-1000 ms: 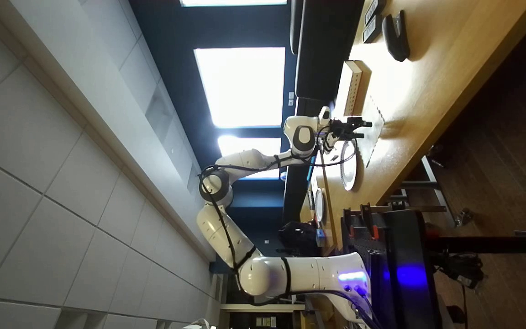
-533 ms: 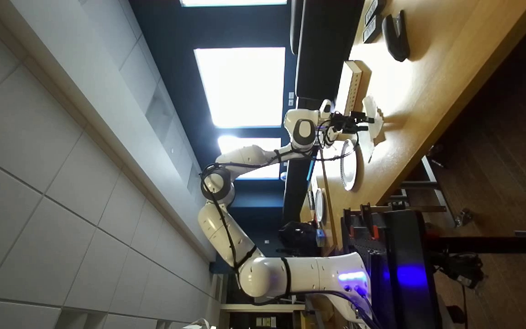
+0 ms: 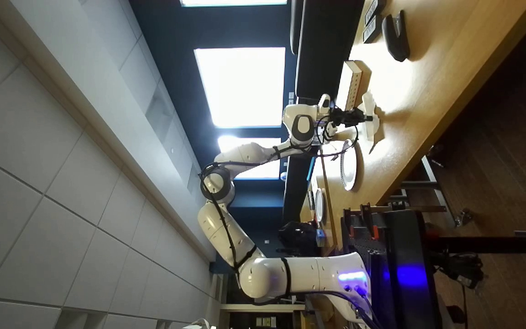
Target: Use the white napkin to wipe the white plate.
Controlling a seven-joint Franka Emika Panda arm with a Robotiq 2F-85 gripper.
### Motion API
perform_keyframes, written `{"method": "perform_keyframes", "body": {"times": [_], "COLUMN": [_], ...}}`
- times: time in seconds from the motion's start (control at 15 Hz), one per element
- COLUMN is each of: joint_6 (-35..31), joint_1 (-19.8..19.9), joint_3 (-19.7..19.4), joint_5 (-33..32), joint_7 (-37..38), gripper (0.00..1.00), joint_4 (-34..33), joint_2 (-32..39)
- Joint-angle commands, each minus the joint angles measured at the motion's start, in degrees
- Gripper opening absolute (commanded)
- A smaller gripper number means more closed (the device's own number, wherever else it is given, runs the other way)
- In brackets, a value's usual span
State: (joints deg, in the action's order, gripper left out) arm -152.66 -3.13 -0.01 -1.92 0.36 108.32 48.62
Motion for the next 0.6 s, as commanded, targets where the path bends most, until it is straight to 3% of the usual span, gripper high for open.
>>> {"method": "perform_keyframes", "body": {"times": [0.0, 0.27, 0.53], "joint_6": [2.7, 4.7, 11.1], "joint_1": [0.9, 1.4, 1.8], "joint_3": [0.2, 0.5, 0.4], "joint_5": [0.0, 0.0, -0.1], "joint_7": [-0.7, -1.3, -1.9], "gripper": [0.0, 0.0, 0.0], "joint_4": [-1.3, -0.8, 0.3], "joint_2": [-1.0, -2.5, -6.9]}}
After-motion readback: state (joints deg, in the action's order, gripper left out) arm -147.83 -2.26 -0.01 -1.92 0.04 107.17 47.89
